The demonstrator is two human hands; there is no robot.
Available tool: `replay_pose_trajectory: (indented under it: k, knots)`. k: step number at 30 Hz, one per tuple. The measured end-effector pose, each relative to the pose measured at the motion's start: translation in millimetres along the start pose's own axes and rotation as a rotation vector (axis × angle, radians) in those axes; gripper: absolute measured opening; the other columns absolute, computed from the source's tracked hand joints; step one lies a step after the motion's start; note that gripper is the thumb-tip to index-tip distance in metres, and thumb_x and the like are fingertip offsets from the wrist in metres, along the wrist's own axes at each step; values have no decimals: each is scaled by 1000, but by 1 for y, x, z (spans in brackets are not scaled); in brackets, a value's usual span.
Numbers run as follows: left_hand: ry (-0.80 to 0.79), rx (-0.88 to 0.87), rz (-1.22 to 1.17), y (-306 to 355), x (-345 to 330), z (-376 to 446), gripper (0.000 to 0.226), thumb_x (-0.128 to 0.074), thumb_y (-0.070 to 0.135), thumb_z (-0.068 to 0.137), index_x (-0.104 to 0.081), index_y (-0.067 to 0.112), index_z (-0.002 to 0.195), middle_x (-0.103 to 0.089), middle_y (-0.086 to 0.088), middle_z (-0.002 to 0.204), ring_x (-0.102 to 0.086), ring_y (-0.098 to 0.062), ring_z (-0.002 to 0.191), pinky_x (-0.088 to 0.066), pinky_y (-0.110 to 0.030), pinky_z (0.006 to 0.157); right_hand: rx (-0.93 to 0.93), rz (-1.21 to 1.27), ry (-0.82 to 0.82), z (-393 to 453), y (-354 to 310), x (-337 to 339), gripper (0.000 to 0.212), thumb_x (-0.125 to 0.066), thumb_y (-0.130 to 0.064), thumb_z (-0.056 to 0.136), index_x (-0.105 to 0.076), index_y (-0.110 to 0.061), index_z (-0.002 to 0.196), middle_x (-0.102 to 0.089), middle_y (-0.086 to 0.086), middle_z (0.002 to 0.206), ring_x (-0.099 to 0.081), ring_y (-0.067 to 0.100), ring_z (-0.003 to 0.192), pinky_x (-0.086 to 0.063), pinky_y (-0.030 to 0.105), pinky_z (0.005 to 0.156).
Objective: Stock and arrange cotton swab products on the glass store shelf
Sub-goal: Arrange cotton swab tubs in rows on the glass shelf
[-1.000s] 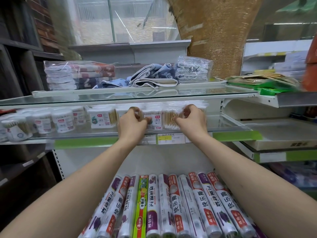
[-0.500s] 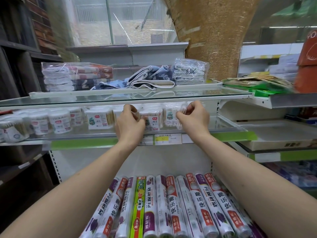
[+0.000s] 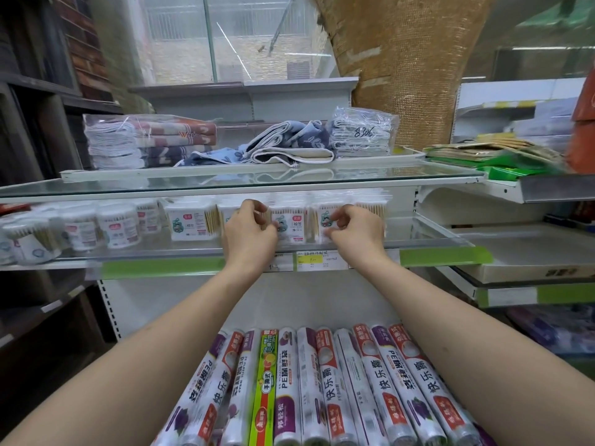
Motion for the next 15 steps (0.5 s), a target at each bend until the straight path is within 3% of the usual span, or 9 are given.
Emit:
replay_pose_trajectory:
  k: [6,9,12,15]
  knots:
    - [-2,-9,26,0,-1,0,17,-66,20,89,-60,26,104,-64,6,95,-56,-19,91,-36,-31,76,6,-85,52,-1,-5,-3,21,-79,-29,80,-61,-28,90,-65,-1,96,-61,22,92,-51,34,81]
    - [-2,-28,28,-1,-3,1,16,-66,21,89,-61,27,102,-64,6,94,-57,-20,90,-38,-32,77,32,-99,56,-2,-4,3,22,-79,-34,80,-62,-25,91,-62,-1,96,-58,21,90,-45,31,75]
    - [10,-47,6,-2,-4,1,16,-67,18,88,-60,29,98,-62,7,90,-58,-19,88,-43,-33,77,62,-179,170,0,8,23,21,-73,-36,86,-64,-22,98,-57,1,99,-56,24,93,-36,30,72]
    - [31,-44,4,-1,-7,0,16,-65,16,87,-62,26,99,-64,5,90,-59,-20,88,-45,-34,78,-40,-242,263,5,26,44,42,-75,-41,84,-56,-17,112,-54,10,114,-52,31,106,-42,37,84]
Point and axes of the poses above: each hand's wrist, its own z-axis towards the middle knuckle, its own x-axis out of the back of the hand, y = z × x, the point moved 2 cm from there along z, towards the middle knuckle
